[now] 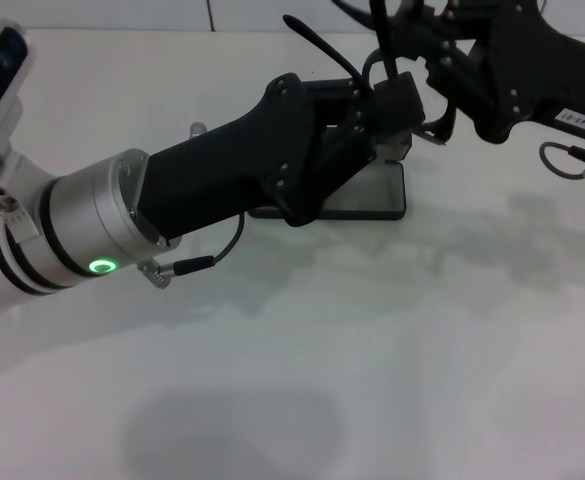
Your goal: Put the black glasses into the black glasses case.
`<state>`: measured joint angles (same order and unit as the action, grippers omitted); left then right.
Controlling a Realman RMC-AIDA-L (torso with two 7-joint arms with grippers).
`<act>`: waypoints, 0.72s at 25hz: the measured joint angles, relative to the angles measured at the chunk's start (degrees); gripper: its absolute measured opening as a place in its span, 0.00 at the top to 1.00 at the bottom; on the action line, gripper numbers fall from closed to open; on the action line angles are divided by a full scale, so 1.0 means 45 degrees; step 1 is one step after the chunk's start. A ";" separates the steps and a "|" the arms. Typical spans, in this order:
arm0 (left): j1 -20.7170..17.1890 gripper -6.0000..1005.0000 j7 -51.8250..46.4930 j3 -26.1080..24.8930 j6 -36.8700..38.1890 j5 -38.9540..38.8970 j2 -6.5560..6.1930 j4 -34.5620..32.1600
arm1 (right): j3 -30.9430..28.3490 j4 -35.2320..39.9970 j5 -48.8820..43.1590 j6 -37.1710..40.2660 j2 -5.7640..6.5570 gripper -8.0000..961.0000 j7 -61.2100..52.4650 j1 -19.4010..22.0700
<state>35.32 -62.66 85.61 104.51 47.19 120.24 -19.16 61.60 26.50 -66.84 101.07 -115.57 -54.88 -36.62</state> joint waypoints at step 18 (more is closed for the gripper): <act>-0.0138 0.95 -0.0033 0.0044 -0.0002 0.0000 -0.0003 0.0039 | 0.1126 0.0009 -0.0082 -0.0216 -0.0074 0.92 -0.0024 -0.0111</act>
<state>34.70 -62.81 85.81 104.50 47.19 120.23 -18.98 66.67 26.55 -67.21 100.09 -115.90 -54.99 -37.12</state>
